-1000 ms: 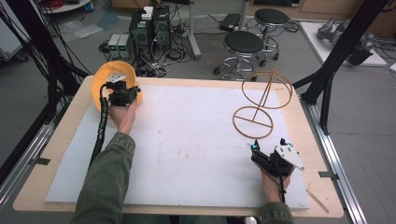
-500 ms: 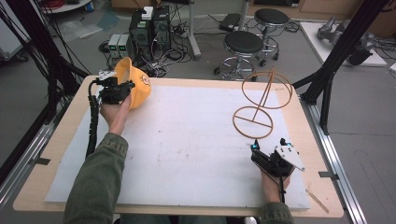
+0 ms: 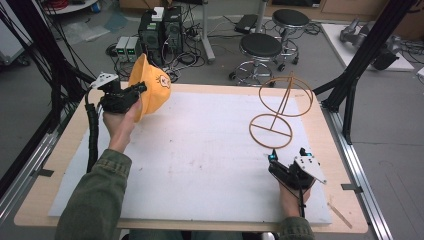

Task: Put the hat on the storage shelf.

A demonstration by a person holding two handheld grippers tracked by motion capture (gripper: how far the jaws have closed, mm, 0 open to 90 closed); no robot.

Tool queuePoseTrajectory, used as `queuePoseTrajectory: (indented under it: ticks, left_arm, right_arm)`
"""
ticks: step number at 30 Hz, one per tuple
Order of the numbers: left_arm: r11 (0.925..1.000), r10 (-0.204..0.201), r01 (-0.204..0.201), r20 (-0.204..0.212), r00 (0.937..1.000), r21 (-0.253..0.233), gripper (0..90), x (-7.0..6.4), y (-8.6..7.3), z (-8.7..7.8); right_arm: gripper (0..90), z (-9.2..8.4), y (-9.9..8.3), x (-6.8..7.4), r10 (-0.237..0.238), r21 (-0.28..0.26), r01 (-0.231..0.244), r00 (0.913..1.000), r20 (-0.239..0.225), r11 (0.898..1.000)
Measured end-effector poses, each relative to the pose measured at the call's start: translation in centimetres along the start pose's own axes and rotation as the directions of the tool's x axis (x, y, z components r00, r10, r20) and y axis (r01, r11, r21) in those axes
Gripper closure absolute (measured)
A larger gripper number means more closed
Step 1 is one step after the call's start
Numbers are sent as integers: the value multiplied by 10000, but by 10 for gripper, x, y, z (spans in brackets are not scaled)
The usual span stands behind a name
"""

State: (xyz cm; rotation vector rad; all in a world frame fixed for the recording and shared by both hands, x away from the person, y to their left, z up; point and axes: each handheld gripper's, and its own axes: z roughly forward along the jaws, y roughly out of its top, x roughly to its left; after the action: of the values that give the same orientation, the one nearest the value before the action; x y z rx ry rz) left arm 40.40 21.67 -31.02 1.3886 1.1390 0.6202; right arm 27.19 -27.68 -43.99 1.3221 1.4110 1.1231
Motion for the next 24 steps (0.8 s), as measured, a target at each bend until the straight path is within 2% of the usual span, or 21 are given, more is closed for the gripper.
queuePoseTrajectory:
  ticks: [4,8,13,20,24]
  left_arm:
    - [9995,290,-285,341,9990,-151,866,-11,2,-13]
    - [9987,418,-395,754,9963,-315,866,-20,0,-25]
    - [9984,240,-172,1314,9910,-530,865,-27,-2,-40]
    - [9964,215,-44,2031,9789,-841,866,-34,-4,-58]
    - [9949,-107,355,2522,9676,-941,866,-34,-11,-65]
  right_arm:
    - [72,0,0,1,112,65,-112,9999,7,9999]
    - [72,0,0,1,141,69,-142,9999,40,9999]
    - [72,0,0,1,92,22,-92,9999,113,10000]
    - [72,-2,1,0,291,-107,-289,9993,241,9995]
    - [72,-5,4,3,313,-294,-307,9993,202,9991]
